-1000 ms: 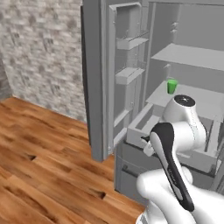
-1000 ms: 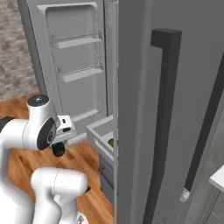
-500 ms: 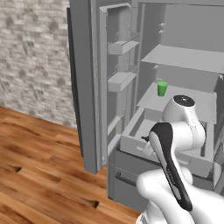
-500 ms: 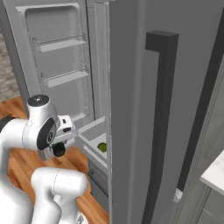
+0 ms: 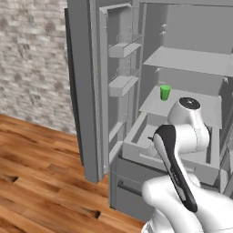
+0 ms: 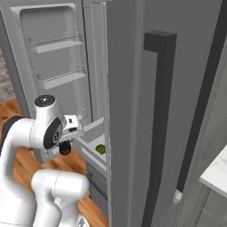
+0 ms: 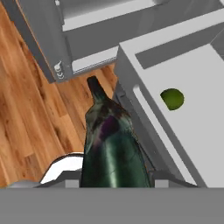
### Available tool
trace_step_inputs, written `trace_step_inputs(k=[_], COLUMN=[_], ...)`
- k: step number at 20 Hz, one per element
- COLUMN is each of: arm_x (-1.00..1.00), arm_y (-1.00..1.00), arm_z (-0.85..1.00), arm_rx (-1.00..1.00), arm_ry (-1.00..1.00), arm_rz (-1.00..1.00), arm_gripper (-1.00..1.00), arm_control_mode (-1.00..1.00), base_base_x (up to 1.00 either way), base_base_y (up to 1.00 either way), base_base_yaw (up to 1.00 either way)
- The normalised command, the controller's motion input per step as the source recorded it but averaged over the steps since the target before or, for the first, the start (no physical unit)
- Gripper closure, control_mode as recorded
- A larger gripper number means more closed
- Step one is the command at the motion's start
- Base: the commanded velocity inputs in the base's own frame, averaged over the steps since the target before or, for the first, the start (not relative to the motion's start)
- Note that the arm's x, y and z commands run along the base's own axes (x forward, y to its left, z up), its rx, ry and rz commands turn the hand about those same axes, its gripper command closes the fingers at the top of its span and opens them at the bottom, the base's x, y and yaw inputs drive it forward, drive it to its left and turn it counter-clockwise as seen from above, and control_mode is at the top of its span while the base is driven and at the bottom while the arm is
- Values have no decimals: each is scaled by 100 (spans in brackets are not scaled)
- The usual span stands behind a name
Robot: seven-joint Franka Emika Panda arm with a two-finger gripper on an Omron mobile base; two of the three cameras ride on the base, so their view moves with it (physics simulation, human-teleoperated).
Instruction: Place the lime and eggplant inside the fridge drawer. Close the drawer after placing the vegetables.
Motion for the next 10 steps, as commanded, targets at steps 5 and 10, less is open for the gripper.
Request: trace_step_inputs(k=[5,10], arm_x=[97,72], arm_y=[-22,-59], arm_z=[12,-20], arm_rx=[0,0], arm_ry=[0,4], arm_rz=[-12,-10], arm_gripper=[100,100], arm_control_mode=[-100,-100], base_base_x=[0,0], base_base_y=[0,0], base_base_yaw=[0,0])
